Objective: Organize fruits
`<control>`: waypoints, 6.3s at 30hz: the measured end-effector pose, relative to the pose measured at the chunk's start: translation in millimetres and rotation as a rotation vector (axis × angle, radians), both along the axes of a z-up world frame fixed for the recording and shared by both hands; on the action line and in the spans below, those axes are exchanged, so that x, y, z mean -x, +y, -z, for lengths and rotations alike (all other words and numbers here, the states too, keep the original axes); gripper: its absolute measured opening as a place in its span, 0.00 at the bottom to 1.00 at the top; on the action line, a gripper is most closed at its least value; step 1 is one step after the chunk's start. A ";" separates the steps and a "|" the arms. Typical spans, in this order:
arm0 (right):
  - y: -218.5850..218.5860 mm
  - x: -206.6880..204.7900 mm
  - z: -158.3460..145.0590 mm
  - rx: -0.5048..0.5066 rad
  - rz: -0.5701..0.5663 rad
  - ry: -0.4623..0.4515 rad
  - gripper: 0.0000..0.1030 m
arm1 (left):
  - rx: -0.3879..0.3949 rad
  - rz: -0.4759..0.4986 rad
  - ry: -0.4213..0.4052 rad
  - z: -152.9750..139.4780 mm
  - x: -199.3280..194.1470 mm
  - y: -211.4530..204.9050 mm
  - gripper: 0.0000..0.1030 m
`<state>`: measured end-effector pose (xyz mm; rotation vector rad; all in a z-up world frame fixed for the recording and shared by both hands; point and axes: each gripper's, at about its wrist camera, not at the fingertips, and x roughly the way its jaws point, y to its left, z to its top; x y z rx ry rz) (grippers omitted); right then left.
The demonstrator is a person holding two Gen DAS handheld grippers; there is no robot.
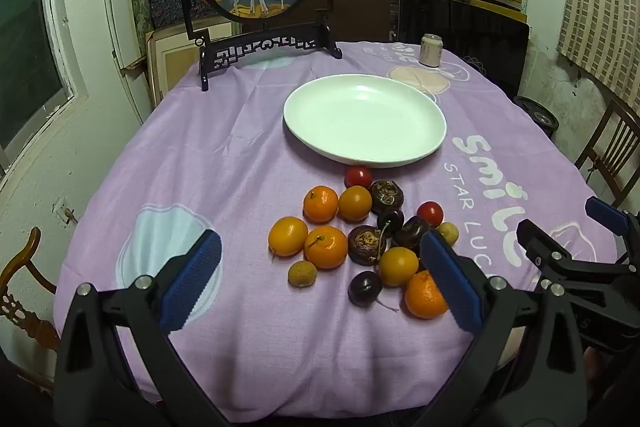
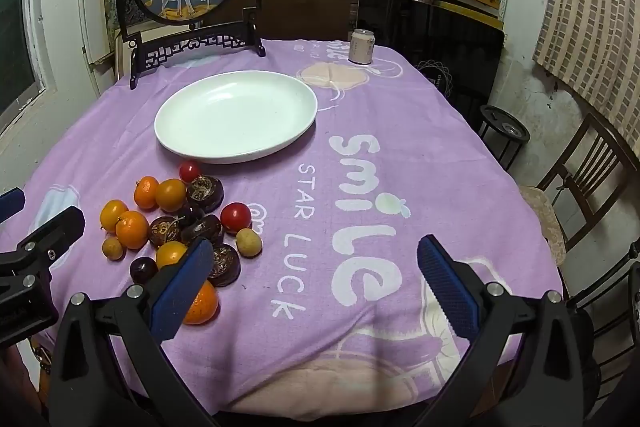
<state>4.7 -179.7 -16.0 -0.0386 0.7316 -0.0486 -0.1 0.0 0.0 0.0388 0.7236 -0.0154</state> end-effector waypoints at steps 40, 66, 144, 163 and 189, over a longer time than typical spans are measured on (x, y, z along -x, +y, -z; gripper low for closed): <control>2.2 -0.5 -0.1 0.000 -0.001 0.001 0.99 | 0.000 -0.001 0.004 0.0 0.1 -0.1 0.98; 5.0 -0.8 1.8 0.001 -0.004 0.007 0.99 | 0.001 -0.001 0.009 0.2 0.1 -0.1 0.98; 10.4 -91.2 17.2 -0.212 -0.366 0.172 0.44 | 0.121 0.106 0.126 9.9 -119.7 25.2 0.25; 39.6 -319.4 38.8 -0.110 -0.337 0.219 0.62 | 0.204 0.092 0.207 26.5 -339.6 5.5 0.65; -3.1 -70.9 24.0 -0.135 -0.327 0.165 0.86 | 0.150 0.032 0.080 29.2 -84.8 70.3 0.82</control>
